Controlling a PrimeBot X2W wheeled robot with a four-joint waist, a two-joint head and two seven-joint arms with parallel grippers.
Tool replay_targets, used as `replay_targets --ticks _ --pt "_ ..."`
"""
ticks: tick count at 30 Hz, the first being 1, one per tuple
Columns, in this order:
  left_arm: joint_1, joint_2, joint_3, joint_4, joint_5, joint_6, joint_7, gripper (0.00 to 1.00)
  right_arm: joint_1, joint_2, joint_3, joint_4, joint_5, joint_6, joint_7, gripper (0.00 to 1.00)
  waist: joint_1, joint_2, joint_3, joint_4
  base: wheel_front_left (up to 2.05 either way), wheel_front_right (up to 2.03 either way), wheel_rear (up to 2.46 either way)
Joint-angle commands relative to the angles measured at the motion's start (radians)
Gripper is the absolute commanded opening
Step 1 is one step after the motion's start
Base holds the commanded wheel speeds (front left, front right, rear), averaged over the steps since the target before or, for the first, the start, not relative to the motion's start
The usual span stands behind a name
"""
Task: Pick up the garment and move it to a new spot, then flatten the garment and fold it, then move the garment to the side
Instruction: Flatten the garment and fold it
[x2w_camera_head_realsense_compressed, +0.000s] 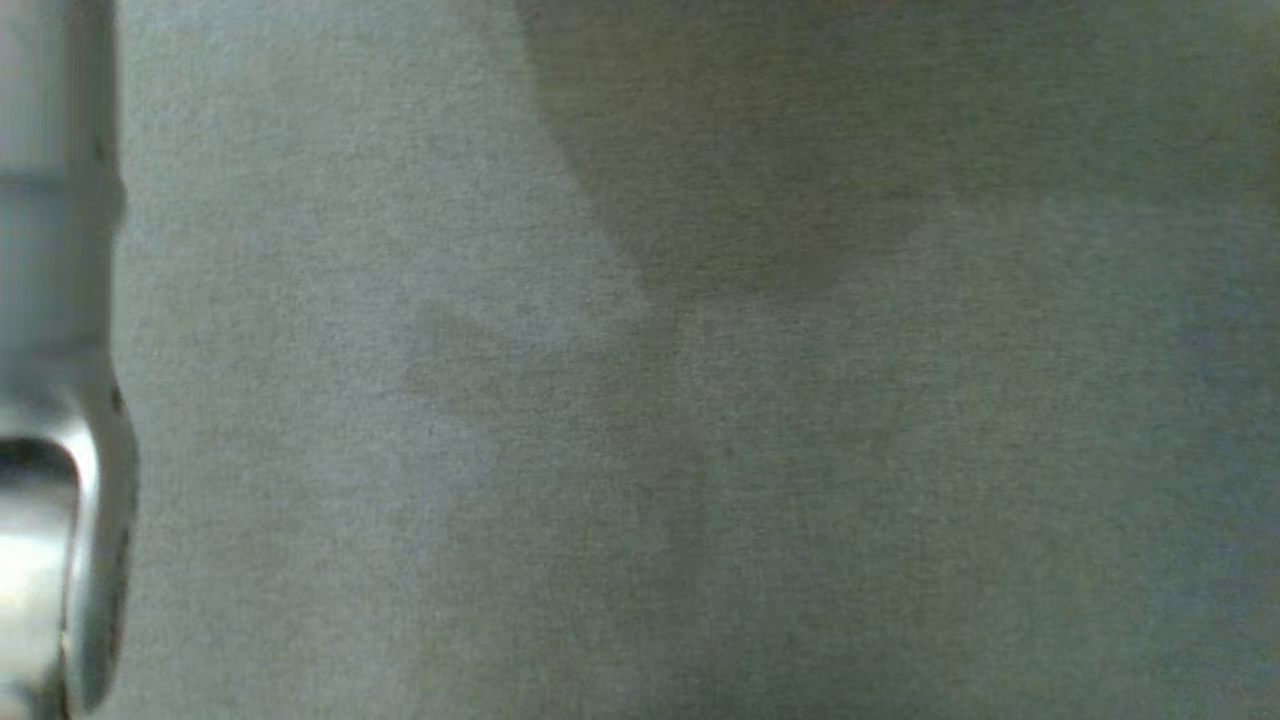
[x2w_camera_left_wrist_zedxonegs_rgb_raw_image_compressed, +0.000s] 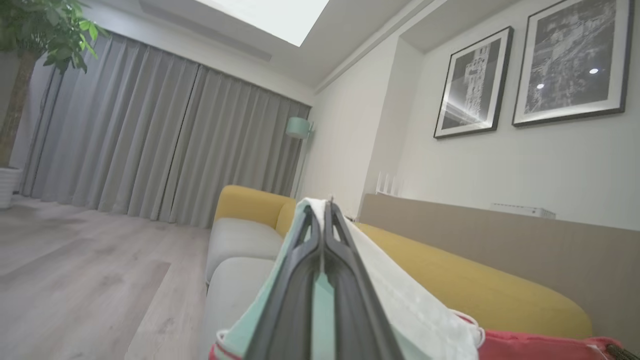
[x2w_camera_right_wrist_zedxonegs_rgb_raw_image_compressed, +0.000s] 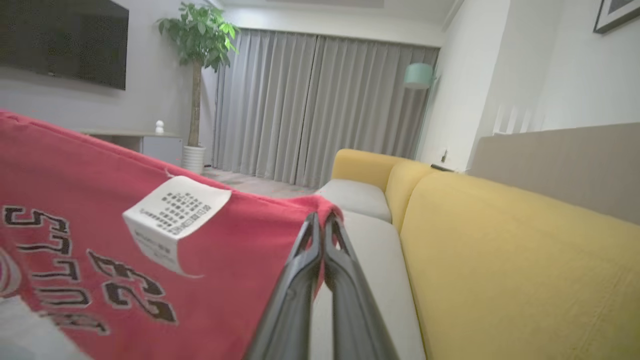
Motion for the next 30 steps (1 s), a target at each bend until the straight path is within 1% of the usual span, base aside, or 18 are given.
replay_targets --ticks 1,6,11,16,20,21,22,24,30 --pt "0.036 0.054 0.011 -0.038 -0.01 -0.002 -0.007 0.0 0.03 -0.014 0.007 -0.013 0.005 -0.001 -0.01 0.0 -0.0003 0.0 0.008 0.008 0.0 0.0 0.0" --pt "0.285 0.083 -0.011 -0.118 -0.037 -0.005 -0.057 0.0 0.143 -0.024 0.055 0.021 0.038 -0.001 -0.029 0.0 -0.0003 0.0 0.007 0.017 0.0 0.0 0.0" --pt "0.596 0.11 -0.038 -0.21 -0.042 0.001 -0.115 0.0 0.309 -0.031 0.062 0.022 0.071 -0.001 -0.037 0.0 -0.0003 0.0 -0.047 0.016 0.0 0.0 0.0" --pt "0.892 0.117 -0.061 -0.273 -0.051 0.047 -0.138 0.0 0.544 -0.047 0.042 -0.057 0.063 -0.001 -0.038 0.0 -0.0003 0.0 -0.119 0.007 0.0 0.0 0.0" --pt "1.071 0.103 -0.078 -0.307 -0.067 0.079 -0.156 0.0 0.731 -0.053 0.003 -0.132 0.033 -0.001 -0.038 0.0 -0.0003 0.0 -0.17 -0.003 0.0 0.0 0.0" --pt "1.11 0.098 -0.08 -0.315 -0.071 0.09 -0.162 0.0 0.773 -0.051 -0.011 -0.15 0.021 -0.001 -0.038 0.0 -0.0003 0.0 -0.18 -0.008 0.0 0.0 0.0" --pt "1.11 0.098 -0.08 -0.315 -0.071 0.09 -0.162 0.0 0.773 -0.051 -0.011 -0.15 0.021 -0.001 -0.038 0.0 -0.0003 0.0 -0.18 -0.008 0.0 0.0 0.0" --pt "1.183 0.09 -0.08 -0.33 -0.08 0.11 -0.17 0.0 0.853 -0.046 -0.037 -0.182 -0.008 -0.001 -0.038 0.0 -0.0003 0.0 -0.2 -0.017 0.0 0.0 0.0" --pt "1.361 0.075 -0.07 -0.38 -0.114 0.152 -0.188 0.0 1.056 -0.03 -0.143 -0.255 -0.083 -0.001 -0.038 0.0 -0.0003 0.0 -0.234 -0.036 0.0 0.0 0.0"
